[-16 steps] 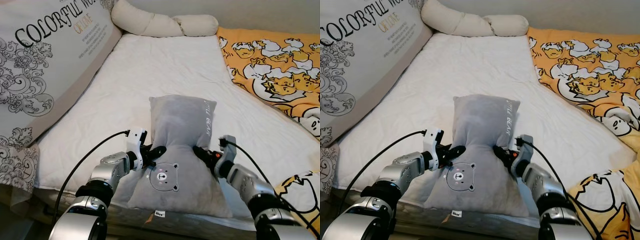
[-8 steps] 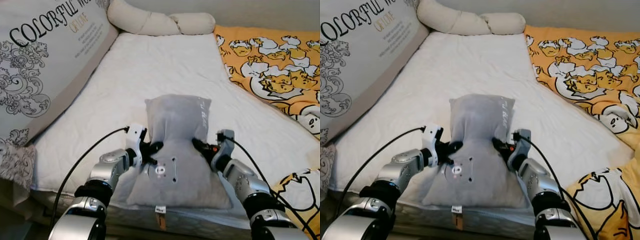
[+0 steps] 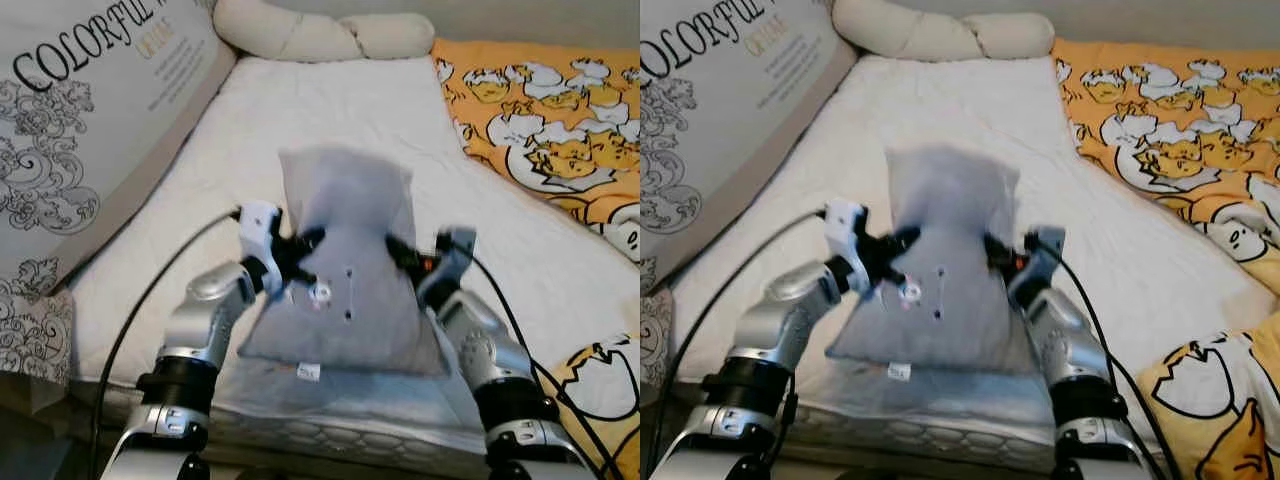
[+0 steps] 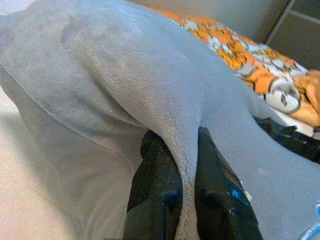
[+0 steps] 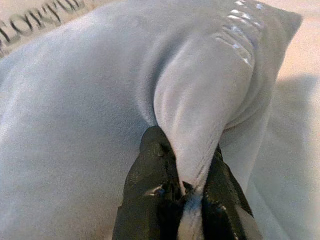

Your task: Clean up the room

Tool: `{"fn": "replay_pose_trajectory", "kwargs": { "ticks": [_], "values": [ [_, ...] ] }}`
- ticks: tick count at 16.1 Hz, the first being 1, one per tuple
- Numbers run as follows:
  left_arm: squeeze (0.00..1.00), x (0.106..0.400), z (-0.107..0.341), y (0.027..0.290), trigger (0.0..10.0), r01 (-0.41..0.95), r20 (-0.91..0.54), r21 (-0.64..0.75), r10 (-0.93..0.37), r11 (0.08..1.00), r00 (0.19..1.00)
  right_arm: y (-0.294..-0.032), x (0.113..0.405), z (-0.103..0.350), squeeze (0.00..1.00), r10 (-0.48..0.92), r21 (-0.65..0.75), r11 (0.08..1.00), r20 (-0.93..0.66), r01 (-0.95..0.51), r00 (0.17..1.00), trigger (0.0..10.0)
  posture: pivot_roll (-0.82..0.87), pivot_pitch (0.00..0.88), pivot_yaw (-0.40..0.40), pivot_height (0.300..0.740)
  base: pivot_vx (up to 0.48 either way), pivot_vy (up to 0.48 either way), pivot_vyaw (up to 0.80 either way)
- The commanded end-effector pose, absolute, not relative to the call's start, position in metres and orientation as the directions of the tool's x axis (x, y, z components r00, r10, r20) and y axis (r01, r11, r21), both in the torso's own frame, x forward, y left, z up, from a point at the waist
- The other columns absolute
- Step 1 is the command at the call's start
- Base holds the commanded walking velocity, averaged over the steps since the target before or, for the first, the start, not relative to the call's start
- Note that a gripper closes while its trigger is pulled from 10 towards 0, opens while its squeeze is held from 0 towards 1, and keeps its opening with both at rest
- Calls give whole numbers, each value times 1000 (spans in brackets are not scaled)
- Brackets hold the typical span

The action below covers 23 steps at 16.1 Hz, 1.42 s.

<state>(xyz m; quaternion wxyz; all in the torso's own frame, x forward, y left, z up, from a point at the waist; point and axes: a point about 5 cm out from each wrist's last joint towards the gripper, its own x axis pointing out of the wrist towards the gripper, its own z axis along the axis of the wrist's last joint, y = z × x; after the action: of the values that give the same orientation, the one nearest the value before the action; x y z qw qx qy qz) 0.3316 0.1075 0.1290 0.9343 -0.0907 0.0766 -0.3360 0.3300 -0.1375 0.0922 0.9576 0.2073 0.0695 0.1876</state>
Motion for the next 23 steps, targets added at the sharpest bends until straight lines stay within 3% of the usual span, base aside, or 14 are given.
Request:
{"fn": "replay_pose_trajectory", "kwargs": {
  "ticks": [1, 2, 3, 4, 7, 8, 10, 13, 17, 23],
  "values": [
    [0, 329, 133, 105, 0, 618, -76, -173, -636, 767, 768, -133, 333, 108, 0, 380, 401, 847, 2, -348, 925, 0, 36, 0, 69, 740, 0, 0, 0],
    [0, 329, 131, 107, 0, 610, -92, -141, -624, 779, 776, -132, 332, 109, 0, 374, 403, 849, 3, -343, 928, 0, 38, 0, 64, 740, 0, 0, 0],
    [0, 331, 130, 111, 0, 566, -100, -101, -574, 819, 813, -130, 329, 112, 0, 368, 372, 863, 1, -342, 930, 1922, 49, 0, 52, 740, 0, 0, 0],
    [0, 333, 132, 113, 0, 539, -90, -88, -546, 838, 833, -129, 327, 113, 0, 357, 351, 875, -4, -333, 934, 10000, 59, 0, 43, 740, 0, 0, 0],
    [0, 331, 139, 114, 0, 508, -61, 3, -507, 861, 860, -127, 320, 114, 0, 271, 355, 900, -4, -252, 963, 10000, 98, 0, 16, 740, 0, 0, 0],
    [0, 330, 142, 114, 10000, 493, -44, 28, -492, 870, 870, -125, 320, 112, 0, 267, 345, 907, -25, -242, 963, 10000, 90, 0, 19, 740, 0, 0, 0],
    [0, 335, 142, 119, 10000, 421, -62, 54, -418, 905, 906, -123, 318, 110, 0, 274, 329, 911, -36, -248, 961, 10000, 77, 0, 30, 740, 0, 0, 0],
    [0, 334, 145, 115, 10000, 441, -45, 93, -439, 892, 897, -129, 313, 107, 0, 232, 345, 918, -66, -196, 970, 10000, 75, 0, 36, 740, 0, 0, 0],
    [0, 333, 142, 120, 10000, 415, -60, 103, -411, 904, 910, -123, 309, 103, 0, 240, 356, 914, -81, -197, 967, 10000, 78, 0, 33, 740, 0, 342, -530],
    [0, 337, 145, 128, 10000, 398, -73, 138, -391, 907, 917, -121, 311, 98, 0, 232, 366, 913, -95, -182, 968, 10000, 97, 0, 51, 740, 0, 351, 0]
  ]
}}
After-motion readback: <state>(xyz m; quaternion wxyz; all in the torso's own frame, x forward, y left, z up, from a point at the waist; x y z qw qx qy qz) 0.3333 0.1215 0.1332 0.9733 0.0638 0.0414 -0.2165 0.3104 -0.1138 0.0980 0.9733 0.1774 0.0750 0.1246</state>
